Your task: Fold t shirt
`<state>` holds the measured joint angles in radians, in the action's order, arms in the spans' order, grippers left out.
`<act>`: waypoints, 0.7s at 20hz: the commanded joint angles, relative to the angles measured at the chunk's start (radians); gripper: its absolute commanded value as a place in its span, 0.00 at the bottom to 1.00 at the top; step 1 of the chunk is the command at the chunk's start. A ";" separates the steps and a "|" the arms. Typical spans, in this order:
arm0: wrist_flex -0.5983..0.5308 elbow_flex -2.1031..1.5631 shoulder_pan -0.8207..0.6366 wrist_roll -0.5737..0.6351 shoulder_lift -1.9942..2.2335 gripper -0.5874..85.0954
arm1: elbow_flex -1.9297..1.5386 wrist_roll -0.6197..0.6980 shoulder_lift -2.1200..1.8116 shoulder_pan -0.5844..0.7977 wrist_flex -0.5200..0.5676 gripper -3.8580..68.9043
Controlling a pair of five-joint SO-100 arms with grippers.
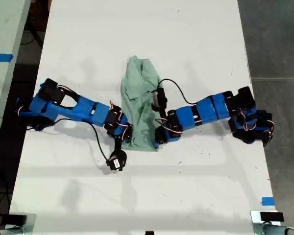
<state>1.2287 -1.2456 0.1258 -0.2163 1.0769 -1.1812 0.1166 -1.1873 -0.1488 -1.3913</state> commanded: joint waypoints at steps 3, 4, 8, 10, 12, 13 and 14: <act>-0.003 0.040 0.015 0.021 -0.023 0.01 | 0.107 0.026 0.038 -0.008 0.020 0.29; -0.003 0.043 0.015 0.021 -0.026 0.01 | 0.107 0.026 0.041 -0.006 0.020 0.26; 0.000 0.043 0.015 0.025 -0.021 0.01 | 0.084 -0.005 0.064 -0.008 0.003 0.07; 0.002 0.043 0.015 0.025 -0.020 0.01 | 0.084 -0.020 0.072 -0.014 -0.006 0.07; 0.002 0.043 0.015 0.025 -0.018 0.01 | 0.091 -0.031 0.069 -0.015 -0.025 0.07; 0.005 0.043 0.015 0.025 -0.015 0.01 | 0.106 -0.034 0.066 -0.017 -0.038 0.07; 0.012 0.044 0.018 0.025 -0.003 0.01 | 0.140 -0.032 0.063 -0.023 -0.064 0.07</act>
<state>1.2226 -1.2088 0.1273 -0.2040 1.0554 -1.0907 0.0966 -1.1137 -0.1534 -1.3975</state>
